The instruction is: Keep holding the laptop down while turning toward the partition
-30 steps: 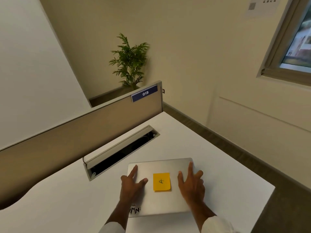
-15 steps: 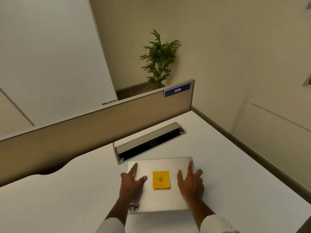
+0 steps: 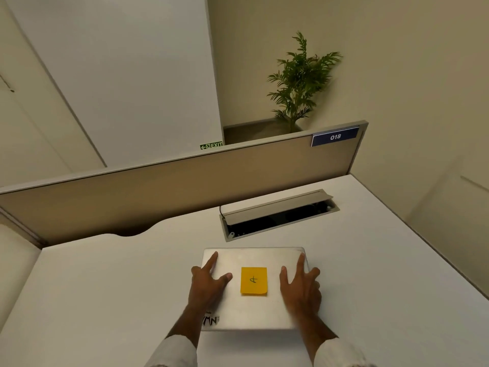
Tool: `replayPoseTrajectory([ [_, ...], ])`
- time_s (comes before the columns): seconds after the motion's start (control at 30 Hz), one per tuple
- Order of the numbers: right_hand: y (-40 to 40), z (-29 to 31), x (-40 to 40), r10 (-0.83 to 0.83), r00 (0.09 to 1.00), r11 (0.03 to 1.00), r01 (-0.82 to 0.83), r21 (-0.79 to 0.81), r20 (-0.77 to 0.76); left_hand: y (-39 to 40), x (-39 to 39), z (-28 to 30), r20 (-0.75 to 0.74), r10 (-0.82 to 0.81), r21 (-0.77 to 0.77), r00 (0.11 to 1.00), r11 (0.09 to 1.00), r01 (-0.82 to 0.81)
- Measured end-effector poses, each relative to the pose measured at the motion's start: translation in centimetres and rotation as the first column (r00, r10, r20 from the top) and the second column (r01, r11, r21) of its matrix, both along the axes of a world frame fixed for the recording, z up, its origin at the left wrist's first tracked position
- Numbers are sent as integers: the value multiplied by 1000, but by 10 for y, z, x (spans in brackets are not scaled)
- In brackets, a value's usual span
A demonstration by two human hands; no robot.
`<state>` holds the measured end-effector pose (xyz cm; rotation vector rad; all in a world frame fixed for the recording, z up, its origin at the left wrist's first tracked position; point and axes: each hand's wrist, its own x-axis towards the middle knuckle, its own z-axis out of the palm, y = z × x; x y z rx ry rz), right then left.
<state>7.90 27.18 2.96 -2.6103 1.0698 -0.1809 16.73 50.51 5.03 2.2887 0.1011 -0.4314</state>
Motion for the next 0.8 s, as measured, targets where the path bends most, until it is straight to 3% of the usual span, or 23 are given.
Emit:
replayPoseTrajectory([
  [0.4,39,-17,12,71,997,997,-72,-19,-35,47,0,-19,-2,25,0,1000,1000,-25],
  [0.63,44,-24,4,102,991,994,-105,-25,-86,65,-6,-32,27,-217,305,976,931,199],
  [0.8,44,-28,-4,159,977,987,-159,15,-142,69,-11,-43,7,-263,393,965,888,239],
])
